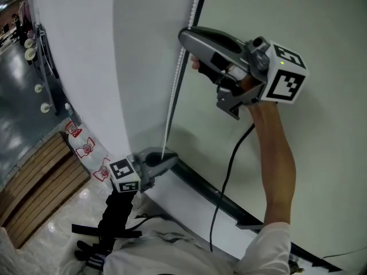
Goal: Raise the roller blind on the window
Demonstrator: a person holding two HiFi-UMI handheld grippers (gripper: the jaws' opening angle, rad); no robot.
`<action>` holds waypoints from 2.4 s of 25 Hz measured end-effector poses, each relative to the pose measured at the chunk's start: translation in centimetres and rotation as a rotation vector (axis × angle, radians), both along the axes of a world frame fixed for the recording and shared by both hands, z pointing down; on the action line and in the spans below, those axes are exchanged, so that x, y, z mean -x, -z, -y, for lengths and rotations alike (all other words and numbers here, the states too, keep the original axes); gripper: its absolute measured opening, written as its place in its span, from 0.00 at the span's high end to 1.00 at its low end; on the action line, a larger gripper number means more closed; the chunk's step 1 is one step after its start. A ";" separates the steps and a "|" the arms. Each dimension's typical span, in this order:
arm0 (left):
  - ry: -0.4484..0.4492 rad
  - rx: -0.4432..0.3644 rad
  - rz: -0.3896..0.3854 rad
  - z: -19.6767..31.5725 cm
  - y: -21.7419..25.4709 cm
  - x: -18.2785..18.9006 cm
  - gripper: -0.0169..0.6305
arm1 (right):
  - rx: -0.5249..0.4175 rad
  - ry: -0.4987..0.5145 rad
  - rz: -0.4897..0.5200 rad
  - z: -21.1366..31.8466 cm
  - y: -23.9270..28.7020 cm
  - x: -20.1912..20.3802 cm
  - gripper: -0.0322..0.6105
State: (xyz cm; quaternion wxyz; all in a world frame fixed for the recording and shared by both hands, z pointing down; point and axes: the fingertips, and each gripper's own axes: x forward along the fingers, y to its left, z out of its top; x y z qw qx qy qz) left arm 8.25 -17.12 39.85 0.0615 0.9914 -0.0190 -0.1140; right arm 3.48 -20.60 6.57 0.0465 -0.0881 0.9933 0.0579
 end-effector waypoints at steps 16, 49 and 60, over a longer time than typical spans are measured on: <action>0.004 0.015 0.002 0.7 3.6 -1.1 0.98 | 0.096 0.011 -0.028 1.4 -2.0 -0.5 0.95; 0.020 0.002 0.043 1.1 0.5 0.0 0.98 | 0.218 -0.058 -0.207 -0.1 -25.5 0.6 0.78; 0.014 0.013 0.032 0.3 -0.6 0.0 0.98 | 0.016 -0.063 0.033 1.6 -7.5 -0.8 0.68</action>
